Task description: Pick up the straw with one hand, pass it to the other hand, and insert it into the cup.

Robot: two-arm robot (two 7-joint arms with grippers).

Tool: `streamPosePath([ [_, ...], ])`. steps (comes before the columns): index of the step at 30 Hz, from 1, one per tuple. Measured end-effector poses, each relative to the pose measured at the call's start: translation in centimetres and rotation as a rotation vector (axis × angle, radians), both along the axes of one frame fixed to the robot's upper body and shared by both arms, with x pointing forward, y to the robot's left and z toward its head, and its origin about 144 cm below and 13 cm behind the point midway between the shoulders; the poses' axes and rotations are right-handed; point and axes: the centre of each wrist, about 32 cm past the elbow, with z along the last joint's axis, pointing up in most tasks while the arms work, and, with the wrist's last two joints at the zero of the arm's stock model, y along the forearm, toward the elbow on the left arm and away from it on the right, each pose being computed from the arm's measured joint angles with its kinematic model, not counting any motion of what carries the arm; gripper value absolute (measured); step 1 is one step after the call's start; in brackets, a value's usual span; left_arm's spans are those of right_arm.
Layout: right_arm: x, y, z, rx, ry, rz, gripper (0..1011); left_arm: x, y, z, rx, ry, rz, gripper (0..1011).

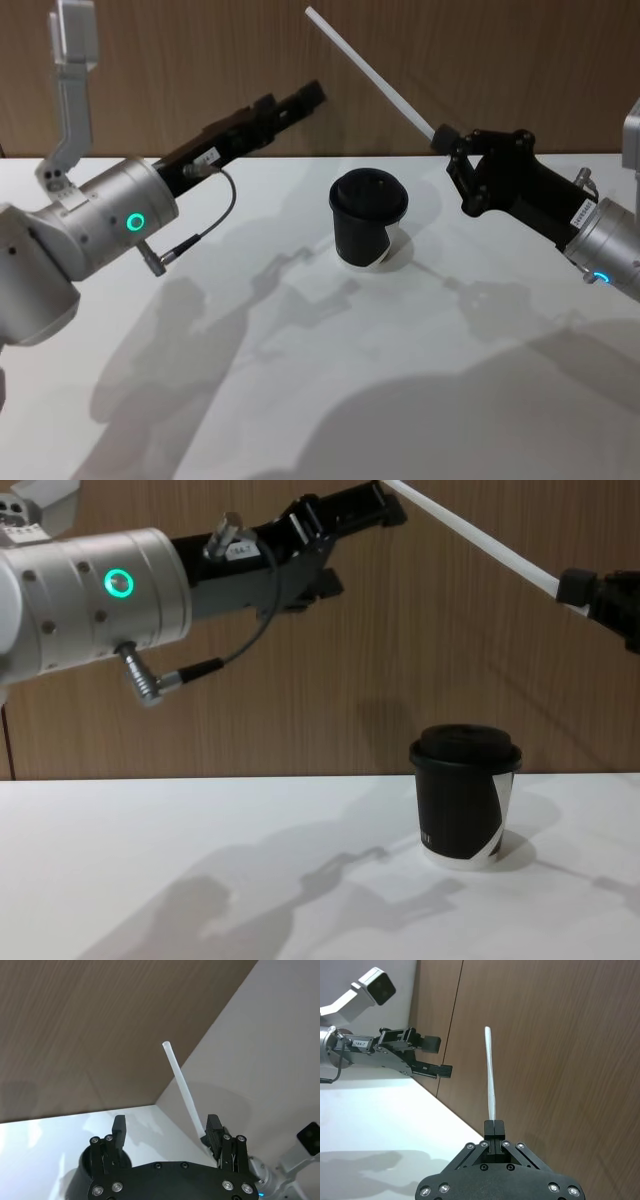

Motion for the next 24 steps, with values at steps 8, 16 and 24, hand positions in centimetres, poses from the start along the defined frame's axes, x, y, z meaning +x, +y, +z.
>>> streamPosePath([
  [8,0.0,0.0,0.0,0.000,0.000,0.000,0,1.4,-1.1,0.0,-0.050,0.046,-0.038,1003],
  [16,0.0,0.0,0.0,0.000,0.000,0.000,0,2.3,-2.3,-0.1,-0.080,0.068,-0.063,1003],
  [24,0.0,0.0,0.0,0.000,0.000,0.000,0,3.0,-3.6,-0.1,-0.114,0.082,-0.086,1003],
])
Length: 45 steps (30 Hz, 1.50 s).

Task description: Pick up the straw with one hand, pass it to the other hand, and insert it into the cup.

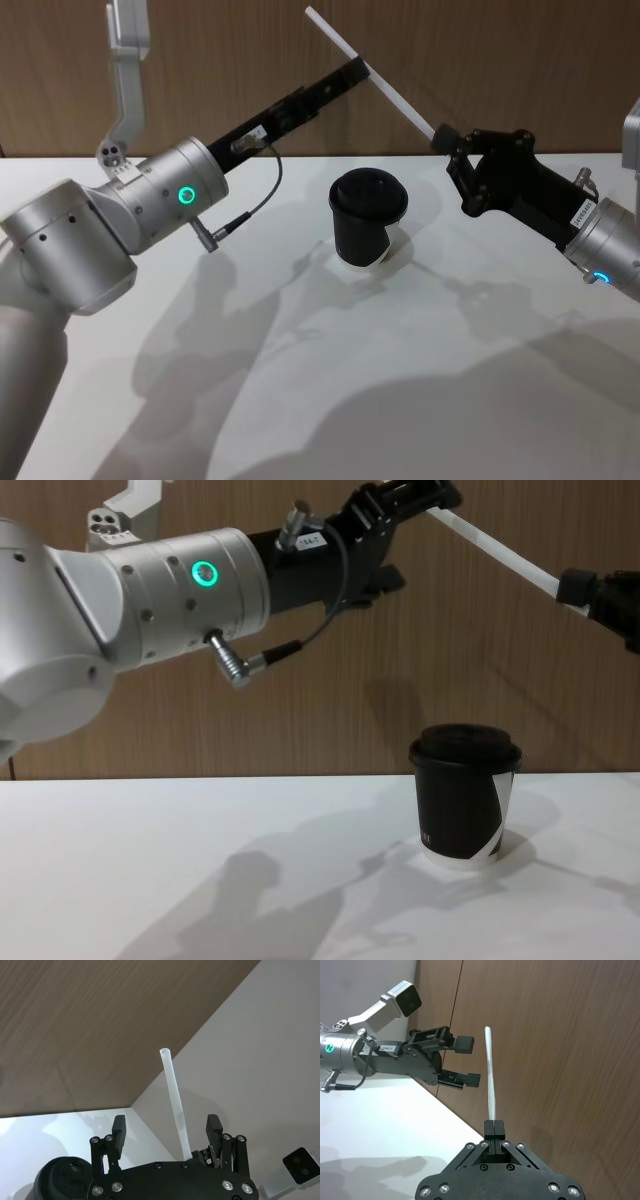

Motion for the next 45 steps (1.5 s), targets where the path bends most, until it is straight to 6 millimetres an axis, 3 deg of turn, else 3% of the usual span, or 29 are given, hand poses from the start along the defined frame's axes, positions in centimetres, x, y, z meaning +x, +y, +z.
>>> streamPosePath([
  [45,0.0,0.0,0.0,0.000,0.000,0.000,0,1.5,-1.9,-0.1,-0.080,0.025,-0.010,981],
])
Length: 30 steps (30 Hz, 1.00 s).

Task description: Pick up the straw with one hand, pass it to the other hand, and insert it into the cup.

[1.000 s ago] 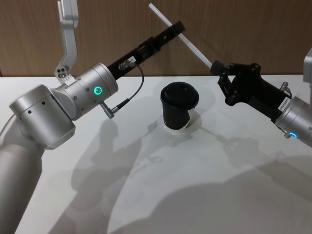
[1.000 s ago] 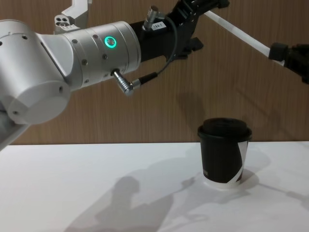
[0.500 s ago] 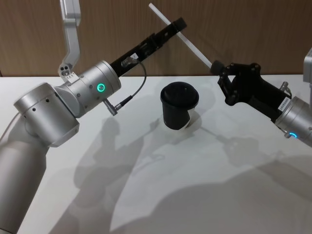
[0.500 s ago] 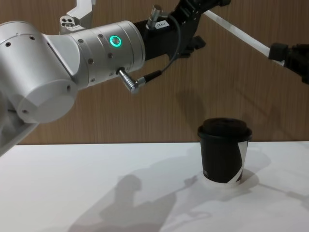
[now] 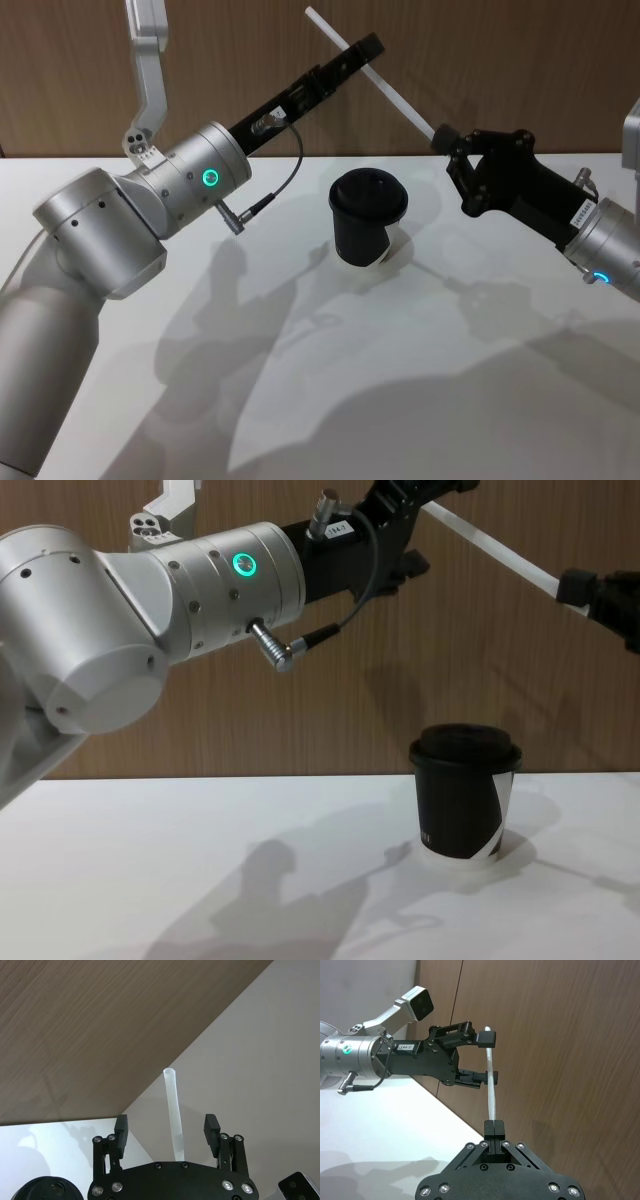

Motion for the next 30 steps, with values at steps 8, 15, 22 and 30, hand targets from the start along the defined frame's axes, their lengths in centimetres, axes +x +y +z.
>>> streamPosePath([
  [8,0.00,0.00,0.00,0.000,0.000,0.000,0,0.05,-0.08,-0.02,-0.001,-0.001,0.000,762],
  [15,0.00,0.00,0.00,0.000,0.000,0.000,0,0.07,-0.10,-0.03,-0.003,-0.002,0.001,534],
  [22,0.00,0.00,0.00,0.000,0.000,0.000,0,0.08,-0.12,-0.03,-0.003,-0.002,0.000,295],
  [30,0.00,0.00,0.00,0.000,0.000,0.000,0,0.09,-0.13,-0.03,-0.003,-0.002,0.001,110],
])
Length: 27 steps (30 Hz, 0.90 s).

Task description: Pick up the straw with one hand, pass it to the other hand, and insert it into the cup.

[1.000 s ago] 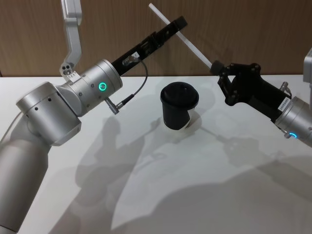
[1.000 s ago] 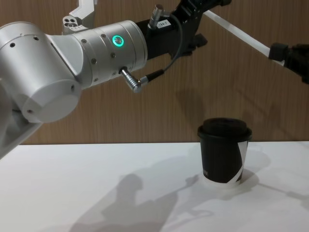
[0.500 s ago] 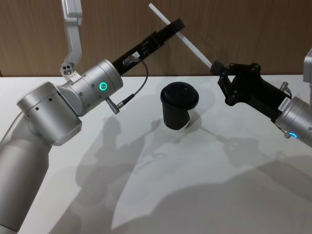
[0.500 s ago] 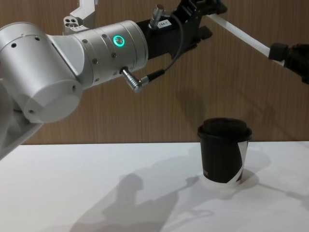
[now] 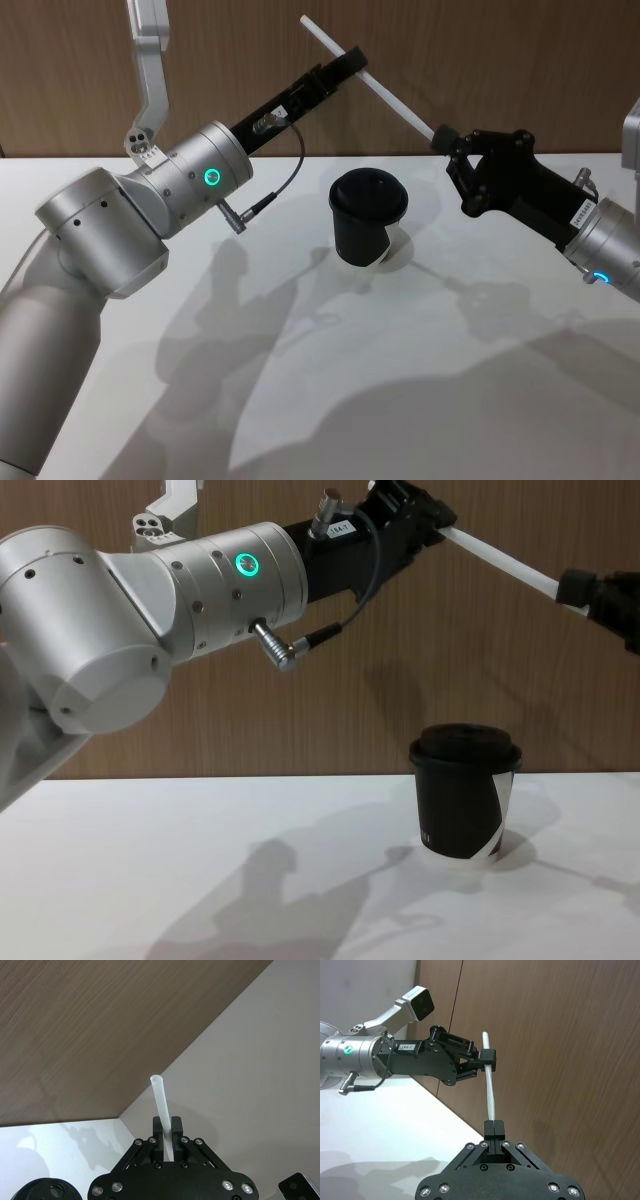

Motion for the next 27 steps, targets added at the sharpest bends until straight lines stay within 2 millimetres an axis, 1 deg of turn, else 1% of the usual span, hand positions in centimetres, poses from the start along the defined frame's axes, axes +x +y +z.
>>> streamPosePath([
  [13,0.00,0.00,0.00,0.000,0.000,0.000,0,0.00,0.01,0.00,0.000,0.000,0.001,26],
  [15,0.00,0.00,0.00,0.000,0.000,0.000,13,0.01,0.02,0.00,0.000,0.000,0.001,16],
  [16,0.00,0.00,0.00,0.000,0.000,0.000,49,0.01,0.03,0.00,0.000,0.000,0.002,12],
  [17,0.00,0.00,0.00,0.000,0.000,0.000,49,0.01,0.04,0.00,0.000,0.000,0.002,6],
  [18,0.00,0.00,0.00,0.000,0.000,0.000,80,0.01,0.04,0.00,0.000,0.000,0.002,5],
  [20,0.00,0.00,0.00,0.000,0.000,0.000,103,0.01,0.04,0.00,0.000,0.000,0.002,6],
  [21,0.00,0.00,0.00,0.000,0.000,0.000,165,0.01,0.04,0.00,0.000,0.000,0.002,5],
  [22,0.00,0.00,0.00,0.000,0.000,0.000,181,0.01,0.04,0.00,0.000,0.000,0.002,7],
  [24,0.00,0.00,0.00,0.000,0.000,0.000,256,0.01,0.03,0.00,0.000,0.000,0.002,6],
  [27,0.00,0.00,0.00,0.000,0.000,0.000,333,0.00,0.02,0.00,0.001,-0.001,0.002,5],
])
